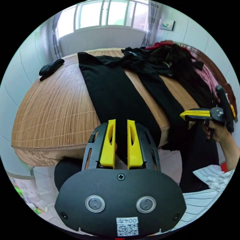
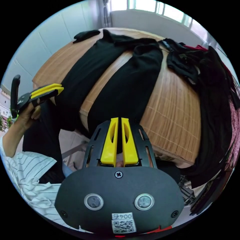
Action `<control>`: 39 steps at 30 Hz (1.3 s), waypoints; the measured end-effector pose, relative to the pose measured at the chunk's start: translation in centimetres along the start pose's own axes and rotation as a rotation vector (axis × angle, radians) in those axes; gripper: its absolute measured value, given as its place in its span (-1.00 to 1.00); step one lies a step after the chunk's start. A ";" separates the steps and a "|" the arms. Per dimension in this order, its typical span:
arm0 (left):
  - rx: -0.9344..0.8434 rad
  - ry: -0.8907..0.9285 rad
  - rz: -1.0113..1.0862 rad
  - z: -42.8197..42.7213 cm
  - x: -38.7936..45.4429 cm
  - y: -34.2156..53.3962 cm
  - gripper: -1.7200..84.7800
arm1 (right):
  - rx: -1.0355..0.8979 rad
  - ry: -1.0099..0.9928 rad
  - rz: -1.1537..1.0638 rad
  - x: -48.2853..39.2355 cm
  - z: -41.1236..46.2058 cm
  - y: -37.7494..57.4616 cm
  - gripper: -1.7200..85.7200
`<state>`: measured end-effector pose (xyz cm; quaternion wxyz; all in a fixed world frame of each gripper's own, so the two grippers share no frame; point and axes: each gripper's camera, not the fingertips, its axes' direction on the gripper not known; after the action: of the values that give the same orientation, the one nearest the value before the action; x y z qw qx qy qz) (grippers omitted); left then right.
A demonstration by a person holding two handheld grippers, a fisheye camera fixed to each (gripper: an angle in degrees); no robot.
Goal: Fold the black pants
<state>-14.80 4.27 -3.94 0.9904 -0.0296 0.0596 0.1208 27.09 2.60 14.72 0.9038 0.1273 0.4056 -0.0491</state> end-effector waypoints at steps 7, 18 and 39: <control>-0.012 -0.001 -0.008 2.3 -3.8 -0.9 -0.85 | 0.060 0.083 -0.062 -5.7 -0.4 -0.3 -0.95; -0.093 0.205 -0.169 -1.0 -14.0 -3.2 -0.73 | 0.232 -0.159 0.249 -2.7 -5.7 4.1 -0.78; -0.076 0.118 -0.183 -1.3 -16.5 -1.5 -0.60 | 0.167 -0.183 0.256 -7.4 -3.5 7.9 -0.65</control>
<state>-30.53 -1.15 -3.07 0.9903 -0.0797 0.1101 0.0302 21.17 11.04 19.54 0.9221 0.2474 0.2969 0.0214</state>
